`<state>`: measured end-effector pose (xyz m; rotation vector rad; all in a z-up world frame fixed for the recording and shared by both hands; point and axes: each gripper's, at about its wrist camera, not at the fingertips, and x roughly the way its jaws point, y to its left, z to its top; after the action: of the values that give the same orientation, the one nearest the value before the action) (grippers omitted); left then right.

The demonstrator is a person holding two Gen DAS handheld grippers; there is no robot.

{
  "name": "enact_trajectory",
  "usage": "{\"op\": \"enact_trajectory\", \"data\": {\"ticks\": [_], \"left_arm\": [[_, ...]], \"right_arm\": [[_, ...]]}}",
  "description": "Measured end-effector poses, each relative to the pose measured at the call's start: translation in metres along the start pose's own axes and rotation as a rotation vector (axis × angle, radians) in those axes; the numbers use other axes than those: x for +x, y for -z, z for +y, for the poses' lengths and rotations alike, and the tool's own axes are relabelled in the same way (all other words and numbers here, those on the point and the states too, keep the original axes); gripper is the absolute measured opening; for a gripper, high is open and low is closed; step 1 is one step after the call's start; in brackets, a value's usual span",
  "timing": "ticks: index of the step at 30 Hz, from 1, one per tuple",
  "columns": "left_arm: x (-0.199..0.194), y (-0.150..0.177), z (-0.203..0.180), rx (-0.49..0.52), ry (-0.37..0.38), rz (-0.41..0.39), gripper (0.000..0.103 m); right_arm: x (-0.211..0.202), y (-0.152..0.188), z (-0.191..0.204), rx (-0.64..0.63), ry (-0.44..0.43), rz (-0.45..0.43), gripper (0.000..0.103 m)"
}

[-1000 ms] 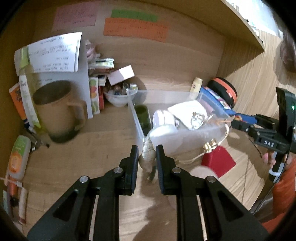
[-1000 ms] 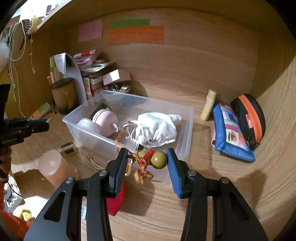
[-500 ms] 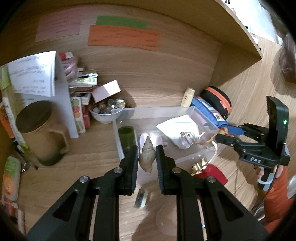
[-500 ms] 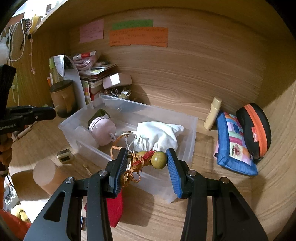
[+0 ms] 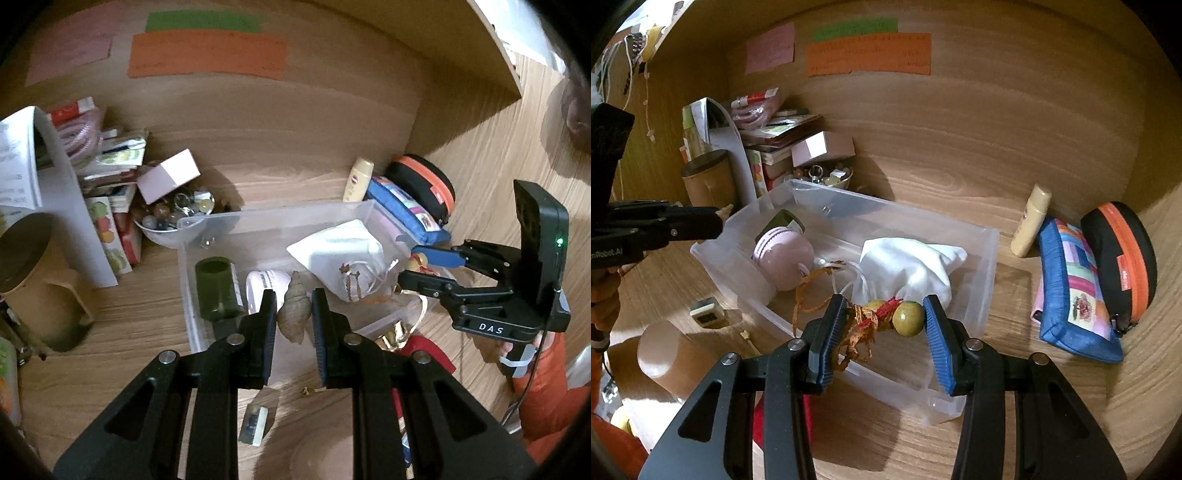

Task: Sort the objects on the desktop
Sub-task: 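Lift and carry the seashell and beaded cord over the clear box with both tools, then open both tools to drop the seashell and beaded cord into the box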

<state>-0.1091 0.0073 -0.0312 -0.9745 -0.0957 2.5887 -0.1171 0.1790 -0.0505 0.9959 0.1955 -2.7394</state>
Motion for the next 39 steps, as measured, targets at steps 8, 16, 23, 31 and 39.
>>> {"op": "enact_trajectory", "data": {"ticks": [8, 16, 23, 31, 39], "left_arm": [[0.022, -0.004, -0.007, 0.023, 0.002, 0.047, 0.018], [0.04, -0.007, -0.015, 0.052, 0.0, 0.087, 0.018], [0.055, -0.009, -0.022, 0.074, -0.007, 0.117, 0.018], [0.064, -0.008, -0.026, 0.104, -0.009, 0.149, 0.018], [0.067, -0.007, -0.026, 0.109, -0.016, 0.171, 0.018]], "right_arm": [[0.011, 0.002, -0.004, 0.004, -0.03, 0.012, 0.039], [0.016, 0.001, -0.007, 0.025, -0.06, 0.008, 0.039], [0.017, 0.001, -0.009, 0.035, -0.077, 0.006, 0.039], [0.015, 0.003, -0.011, 0.044, -0.089, 0.001, 0.039], [0.015, 0.003, -0.011, 0.051, -0.097, 0.004, 0.039]]}}
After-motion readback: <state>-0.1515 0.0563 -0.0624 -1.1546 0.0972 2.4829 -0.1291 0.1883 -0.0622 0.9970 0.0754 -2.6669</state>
